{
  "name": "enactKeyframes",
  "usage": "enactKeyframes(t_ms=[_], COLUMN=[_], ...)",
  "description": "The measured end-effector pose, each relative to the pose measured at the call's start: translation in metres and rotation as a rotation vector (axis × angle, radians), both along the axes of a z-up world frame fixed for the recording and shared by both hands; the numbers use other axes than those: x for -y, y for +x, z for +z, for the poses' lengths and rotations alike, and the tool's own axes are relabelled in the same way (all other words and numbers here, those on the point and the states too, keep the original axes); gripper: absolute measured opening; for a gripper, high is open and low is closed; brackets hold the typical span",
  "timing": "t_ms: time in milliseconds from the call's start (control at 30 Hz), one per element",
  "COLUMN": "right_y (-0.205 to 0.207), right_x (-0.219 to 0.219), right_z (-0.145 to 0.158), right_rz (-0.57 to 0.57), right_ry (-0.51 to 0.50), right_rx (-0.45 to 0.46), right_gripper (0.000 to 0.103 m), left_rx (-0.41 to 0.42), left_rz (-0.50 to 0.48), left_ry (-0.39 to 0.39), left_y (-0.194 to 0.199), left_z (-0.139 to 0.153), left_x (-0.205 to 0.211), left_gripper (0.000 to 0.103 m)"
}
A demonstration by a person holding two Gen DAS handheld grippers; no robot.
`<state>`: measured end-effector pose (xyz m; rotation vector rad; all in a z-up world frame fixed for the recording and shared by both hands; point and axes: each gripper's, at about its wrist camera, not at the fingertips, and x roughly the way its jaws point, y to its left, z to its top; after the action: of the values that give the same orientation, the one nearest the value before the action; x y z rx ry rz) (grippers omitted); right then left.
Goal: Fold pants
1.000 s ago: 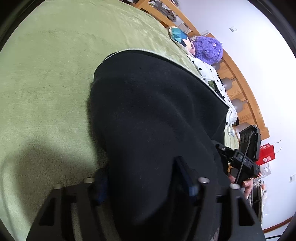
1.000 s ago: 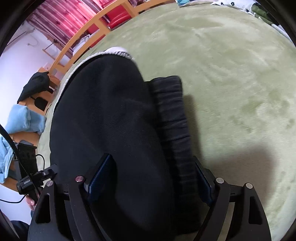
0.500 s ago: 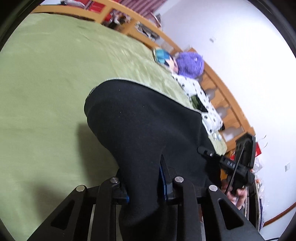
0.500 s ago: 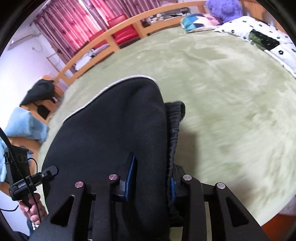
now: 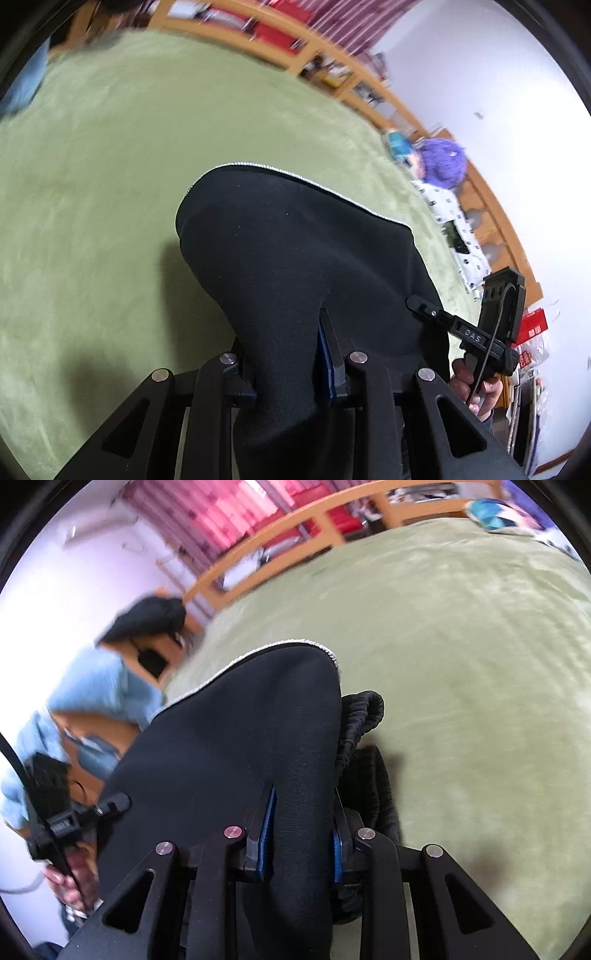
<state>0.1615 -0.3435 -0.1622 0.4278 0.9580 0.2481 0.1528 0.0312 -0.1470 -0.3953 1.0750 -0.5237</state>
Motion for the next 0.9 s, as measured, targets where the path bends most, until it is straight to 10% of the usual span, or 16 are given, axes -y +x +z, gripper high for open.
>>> enactKeyframes(t_ms=[100, 300, 467, 900], right_y=[0.007, -0.031, -0.08, -0.115], right_x=[-0.015, -0.016, -0.046, -0.097], right_z=[-0.016, 0.021, 0.056, -0.013], right_rz=[-0.012, -0.046, 0.034, 0.252], right_ry=[-0.124, -0.273, -0.213, -0.344], right_rx=[-0.049, 0.019, 0.167, 0.108], right_gripper=[0.047, 0.051, 0.051, 0.049], left_rx=[-0.067, 0.01, 0.112, 0.143], left_rz=[-0.016, 0.024, 0.013, -0.047], left_ry=[0.042, 0.136, 0.054, 0.335], left_y=[-0.003, -0.039, -0.07, -0.12], left_z=[-0.03, -0.022, 0.01, -0.03], left_x=[-0.003, -0.021, -0.013, 0.036], left_gripper=[0.036, 0.056, 0.062, 0.071])
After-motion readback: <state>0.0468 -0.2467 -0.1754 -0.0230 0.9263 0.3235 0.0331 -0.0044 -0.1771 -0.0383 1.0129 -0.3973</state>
